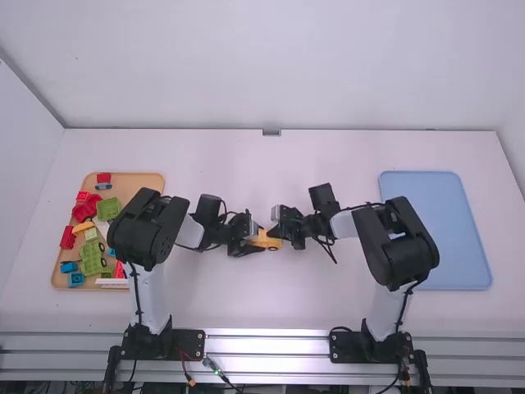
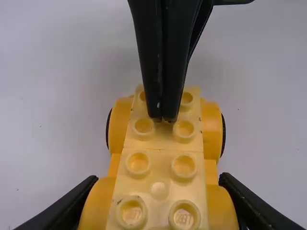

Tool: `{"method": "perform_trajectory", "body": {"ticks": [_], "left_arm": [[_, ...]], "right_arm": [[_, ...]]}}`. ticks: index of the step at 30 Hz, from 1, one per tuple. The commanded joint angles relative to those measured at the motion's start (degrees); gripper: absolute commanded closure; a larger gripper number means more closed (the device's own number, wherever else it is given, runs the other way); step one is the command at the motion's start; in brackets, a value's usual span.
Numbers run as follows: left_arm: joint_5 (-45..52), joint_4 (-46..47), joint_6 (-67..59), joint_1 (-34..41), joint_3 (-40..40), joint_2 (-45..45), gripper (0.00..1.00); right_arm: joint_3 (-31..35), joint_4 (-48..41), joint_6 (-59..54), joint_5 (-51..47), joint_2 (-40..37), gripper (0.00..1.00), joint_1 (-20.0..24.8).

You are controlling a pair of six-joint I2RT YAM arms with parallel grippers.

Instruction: Assemble lego blocks to make yellow taxi

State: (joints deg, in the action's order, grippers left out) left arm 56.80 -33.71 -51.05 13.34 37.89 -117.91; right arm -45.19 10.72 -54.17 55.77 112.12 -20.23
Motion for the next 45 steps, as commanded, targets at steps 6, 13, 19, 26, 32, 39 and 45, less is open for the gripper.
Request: {"method": "perform_trajectory", "body": {"ticks": [6,13,19,26,32,39,45], "left_arm": [[-0.7,0.2,0.2,0.5,0.8,-0.9,0.46],[-0.7,0.2,0.2,0.5,0.7,-0.9,0.42],[-0.7,0.3,0.3,0.5,0.7,-0.9,0.32],[-0.7,0.6,0.7,0.5,0.8,-0.2,0.01],[-0.7,1.7,6.6,-1.9,0.3,4.6,0.01],[-1.0,13.9,9.2,-9.5,0.7,16.4,0.01],[-2.4,30.3,9.3,-19.9,2.2,28.1,0.01]], "right_arm": [[-0.8,1.0,0.1,-3.1,3.8,1.00,-0.3],[-4.9,0.4,0.6,2.6,-5.9,0.91,2.4],[-5.0,-1.9,7.6,-5.8,-12.5,0.01,3.0],[-5.0,-4.5,7.7,-11.0,-13.2,0.01,2.9],[-5.0,-4.5,7.7,-11.4,-13.2,0.01,2.9],[-5.0,-4.5,7.7,-14.3,-13.2,0.01,3.0],[-5.0,-3.4,7.7,-14.3,-13.2,0.01,2.9]]}}
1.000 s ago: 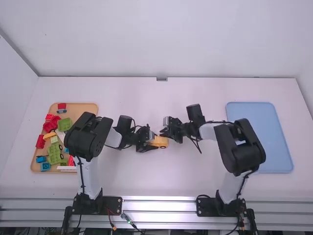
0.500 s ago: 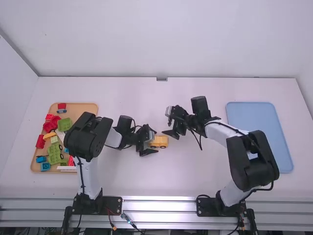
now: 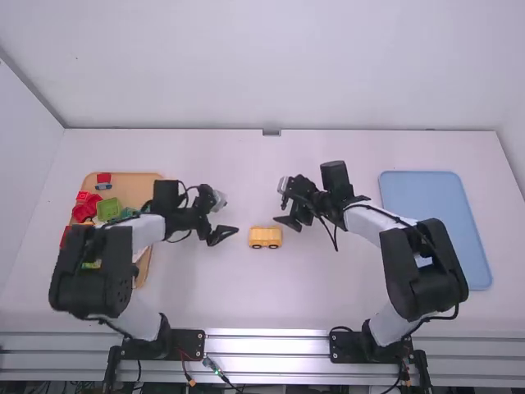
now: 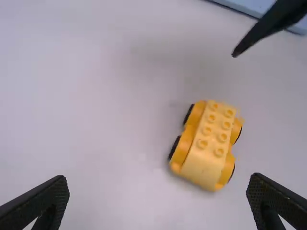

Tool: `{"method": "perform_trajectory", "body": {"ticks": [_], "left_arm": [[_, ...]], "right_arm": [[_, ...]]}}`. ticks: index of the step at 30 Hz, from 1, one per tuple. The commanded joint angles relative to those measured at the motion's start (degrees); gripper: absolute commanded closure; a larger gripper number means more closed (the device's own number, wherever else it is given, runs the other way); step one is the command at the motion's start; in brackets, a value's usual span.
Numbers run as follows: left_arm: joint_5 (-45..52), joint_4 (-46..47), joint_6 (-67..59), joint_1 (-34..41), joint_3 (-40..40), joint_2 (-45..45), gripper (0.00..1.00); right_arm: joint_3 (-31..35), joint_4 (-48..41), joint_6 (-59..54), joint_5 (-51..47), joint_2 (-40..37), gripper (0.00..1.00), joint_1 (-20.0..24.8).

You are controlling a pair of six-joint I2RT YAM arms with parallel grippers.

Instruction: Assemble lego blocks to make yellow taxi

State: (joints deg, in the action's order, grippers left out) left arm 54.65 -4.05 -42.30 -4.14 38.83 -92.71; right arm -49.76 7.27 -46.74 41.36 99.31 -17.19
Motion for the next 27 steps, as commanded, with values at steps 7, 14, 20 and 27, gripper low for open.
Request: {"method": "perform_trajectory", "body": {"ticks": [7,14,20,27], "left_arm": [[-4.9,12.2,1.0,-16.3,2.1,15.3,0.01],[-21.7,8.6,39.7,-26.9,4.3,22.5,0.01],[-44.8,24.0,54.1,-27.4,15.1,20.3,0.01],[-54.2,43.8,67.9,-29.8,31.8,8.9,0.01]], "right_arm": [[-0.4,2.8,0.3,0.1,-0.4,0.01,-0.1],[-0.4,4.9,0.3,0.1,-0.4,0.01,-0.1],[-0.4,7.0,0.5,0.1,-0.4,0.01,-0.1],[-0.4,7.3,0.9,0.1,-0.4,0.01,-0.1]]}}
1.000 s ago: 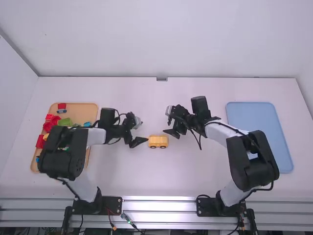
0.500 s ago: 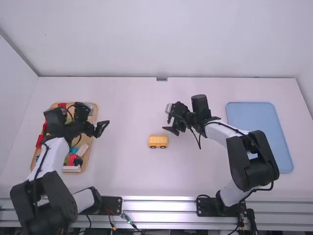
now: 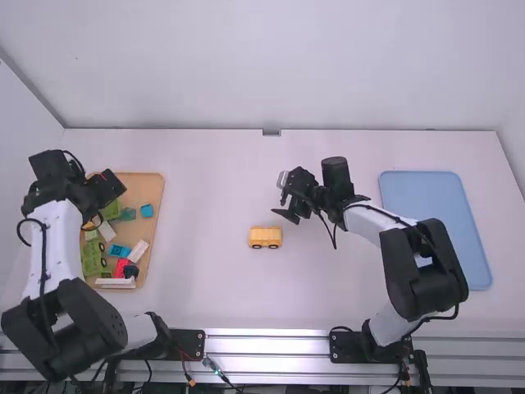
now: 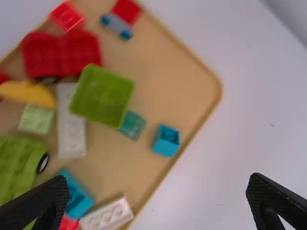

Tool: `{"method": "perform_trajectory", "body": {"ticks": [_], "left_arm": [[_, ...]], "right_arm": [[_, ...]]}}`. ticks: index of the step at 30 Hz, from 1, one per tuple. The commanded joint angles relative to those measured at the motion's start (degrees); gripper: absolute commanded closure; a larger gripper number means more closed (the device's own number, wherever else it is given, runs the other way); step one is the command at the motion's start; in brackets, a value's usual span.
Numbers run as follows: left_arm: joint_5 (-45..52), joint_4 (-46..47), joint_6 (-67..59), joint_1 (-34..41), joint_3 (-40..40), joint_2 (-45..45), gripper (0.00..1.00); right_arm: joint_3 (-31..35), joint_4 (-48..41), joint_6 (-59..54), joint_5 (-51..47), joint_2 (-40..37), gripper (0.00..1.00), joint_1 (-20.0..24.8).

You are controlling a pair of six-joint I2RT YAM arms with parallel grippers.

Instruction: Assemble lego blocks to make yellow taxi

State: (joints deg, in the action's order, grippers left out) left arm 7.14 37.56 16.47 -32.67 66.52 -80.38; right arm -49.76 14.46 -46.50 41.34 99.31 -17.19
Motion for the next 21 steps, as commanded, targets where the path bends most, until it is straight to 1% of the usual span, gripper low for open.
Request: {"method": "perform_trajectory", "body": {"ticks": [1,5,7,8,9,12,14,18,21], "left_arm": [[-6.8,5.0,10.5,-2.0,7.0,-6.0,0.01],[-6.6,16.1,13.8,-4.6,18.4,-17.5,0.01],[-6.6,19.8,14.1,-6.0,22.8,-22.3,0.01],[-6.5,20.3,14.2,-6.2,23.5,-23.0,0.01],[-6.6,22.1,14.1,-7.3,26.4,-26.6,0.01],[-6.6,22.3,14.2,-8.5,28.6,-30.4,0.01],[-6.3,20.9,14.2,-10.1,29.0,-33.1,0.01],[-3.3,20.0,14.2,-12.8,28.3,-35.4,0.01],[-4.3,19.8,15.9,-14.7,27.1,-36.5,0.01]], "right_arm": [[-0.4,0.2,1.4,0.1,-0.4,0.01,-0.1],[-0.5,-0.2,1.7,0.1,-0.4,0.01,0.0],[-0.5,-0.2,1.7,-0.8,-0.4,0.01,0.0],[-0.5,-0.2,1.7,-1.0,-0.4,0.01,0.0],[-0.5,-0.4,1.7,-2.5,-0.4,0.01,0.0],[-0.5,-0.8,1.7,-3.8,-0.4,0.01,-0.2],[-0.5,-1.2,1.7,-4.2,-0.4,0.01,-0.5],[-0.5,-1.7,1.7,-4.1,-0.4,0.01,-0.3],[-0.5,-1.6,1.7,-4.2,-0.4,0.01,-0.3]]}}
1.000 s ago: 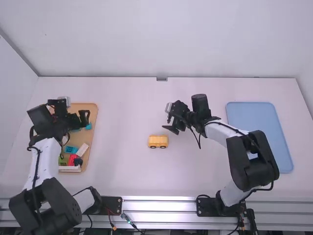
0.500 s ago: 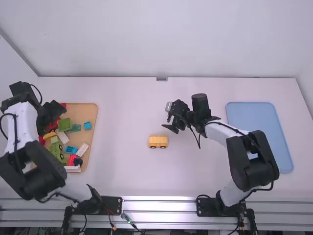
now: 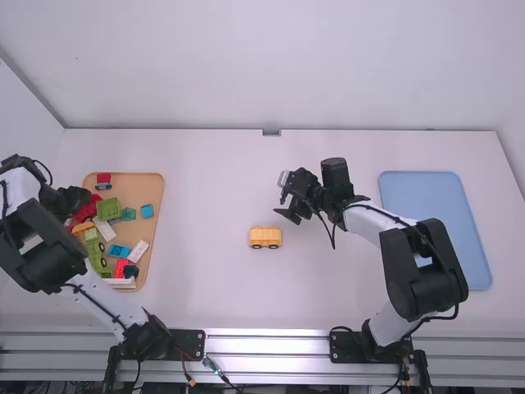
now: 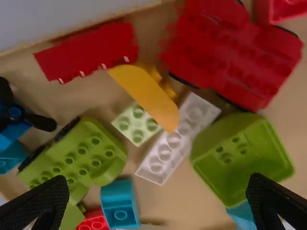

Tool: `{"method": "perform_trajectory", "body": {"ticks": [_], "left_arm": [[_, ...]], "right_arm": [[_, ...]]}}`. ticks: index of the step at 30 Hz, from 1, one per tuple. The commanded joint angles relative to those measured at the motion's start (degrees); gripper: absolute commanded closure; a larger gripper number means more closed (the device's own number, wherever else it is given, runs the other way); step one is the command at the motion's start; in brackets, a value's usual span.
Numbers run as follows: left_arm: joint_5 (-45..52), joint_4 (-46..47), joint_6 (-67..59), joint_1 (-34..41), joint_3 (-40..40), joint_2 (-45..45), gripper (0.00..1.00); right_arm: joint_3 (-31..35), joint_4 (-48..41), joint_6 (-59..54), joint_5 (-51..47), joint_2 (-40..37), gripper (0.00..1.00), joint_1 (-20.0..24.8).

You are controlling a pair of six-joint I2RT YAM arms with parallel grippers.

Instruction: Assemble lego blocks to make yellow taxi

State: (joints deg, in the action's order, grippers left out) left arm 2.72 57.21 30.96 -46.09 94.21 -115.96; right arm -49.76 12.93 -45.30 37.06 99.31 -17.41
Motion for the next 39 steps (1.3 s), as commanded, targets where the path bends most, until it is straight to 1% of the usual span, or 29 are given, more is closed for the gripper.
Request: {"method": "perform_trajectory", "body": {"ticks": [1,8,11,19,20,21,22,28,39], "left_arm": [[-0.6,0.1,1.4,-2.0,-1.0,-1.3,0.01],[-0.6,-3.5,-3.8,-3.0,-3.3,-1.8,0.01],[-0.6,-6.7,-3.1,-2.2,-4.4,-1.8,0.01],[0.1,-7.6,-3.3,-2.7,-6.4,-1.8,0.01],[0.4,-8.0,-3.4,-2.6,-6.6,-1.8,0.02],[0.3,-8.1,-3.3,-2.6,-6.6,-1.8,0.09],[-0.5,-8.2,-3.3,-2.8,-6.8,-1.8,0.13],[-2.0,-10.3,-3.3,-1.6,-7.5,-2.0,0.20],[-3.1,-15.1,-4.0,-1.5,-11.0,-2.0,0.23]], "right_arm": [[-0.5,-0.1,0.5,0.2,-0.4,0.01,-0.3],[-0.5,-0.2,0.5,0.2,-0.4,0.01,-0.4],[-0.5,-0.1,0.5,0.1,-0.4,0.01,-0.5],[-0.5,-0.1,0.5,0.2,-0.4,0.01,-0.5],[-0.5,-0.2,0.5,0.1,-0.4,0.01,-0.5],[-0.5,-0.2,0.5,0.2,-0.4,0.01,-0.5],[-0.5,-0.2,0.5,0.2,-0.4,0.01,-0.6],[-0.5,-1.3,0.5,0.2,-0.4,0.01,-0.2],[-0.5,-1.4,0.5,0.2,-0.4,0.01,-0.2]]}}
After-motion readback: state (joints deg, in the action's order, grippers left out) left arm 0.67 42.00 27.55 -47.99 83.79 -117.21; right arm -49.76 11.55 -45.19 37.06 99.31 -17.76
